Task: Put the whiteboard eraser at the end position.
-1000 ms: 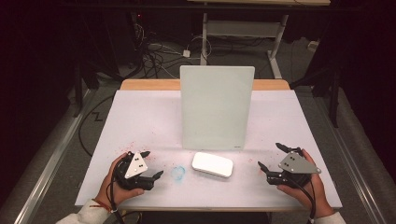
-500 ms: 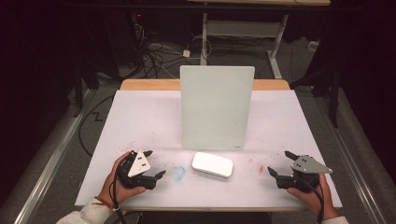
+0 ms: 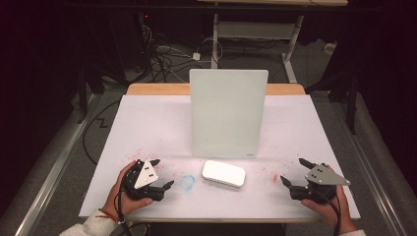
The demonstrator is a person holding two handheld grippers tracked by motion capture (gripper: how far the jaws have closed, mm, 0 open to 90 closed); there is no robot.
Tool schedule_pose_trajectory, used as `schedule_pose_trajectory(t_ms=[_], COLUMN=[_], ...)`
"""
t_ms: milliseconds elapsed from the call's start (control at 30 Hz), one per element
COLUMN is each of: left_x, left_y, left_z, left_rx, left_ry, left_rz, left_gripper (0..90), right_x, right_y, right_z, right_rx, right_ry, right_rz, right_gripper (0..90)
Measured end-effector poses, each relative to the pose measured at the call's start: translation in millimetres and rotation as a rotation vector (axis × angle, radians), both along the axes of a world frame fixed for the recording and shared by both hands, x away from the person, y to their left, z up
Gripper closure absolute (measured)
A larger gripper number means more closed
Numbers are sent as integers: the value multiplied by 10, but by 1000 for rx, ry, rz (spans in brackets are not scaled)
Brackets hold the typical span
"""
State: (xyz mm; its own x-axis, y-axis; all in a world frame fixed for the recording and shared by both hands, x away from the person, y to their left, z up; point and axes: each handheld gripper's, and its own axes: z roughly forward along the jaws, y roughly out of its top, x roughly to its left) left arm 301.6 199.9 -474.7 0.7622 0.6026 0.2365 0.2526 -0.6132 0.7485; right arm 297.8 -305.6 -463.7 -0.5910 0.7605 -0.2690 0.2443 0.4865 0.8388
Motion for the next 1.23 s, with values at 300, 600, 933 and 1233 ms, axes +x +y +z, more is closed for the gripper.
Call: schedule_pose_trajectory(t_ms=[300, 600, 933, 1233], left_x=[15, 18, 23, 60], left_y=[-13, -13, -9, -14], left_z=[-7, -4, 2, -12], left_rx=[3, -1, -6, -8], left_ry=[2, 4, 5, 15], left_rz=[4, 9, 16, 25], left_gripper=[176, 176, 175, 174], right_x=[15, 13, 19, 25], right_y=[-27, -26, -12, -1], right_z=[5, 10, 8, -15], right_rx=[9, 0, -4, -34], right_ry=[8, 2, 4, -3], right_rz=[-20, -24, -21, -26], right_gripper=[170, 172, 173, 177])
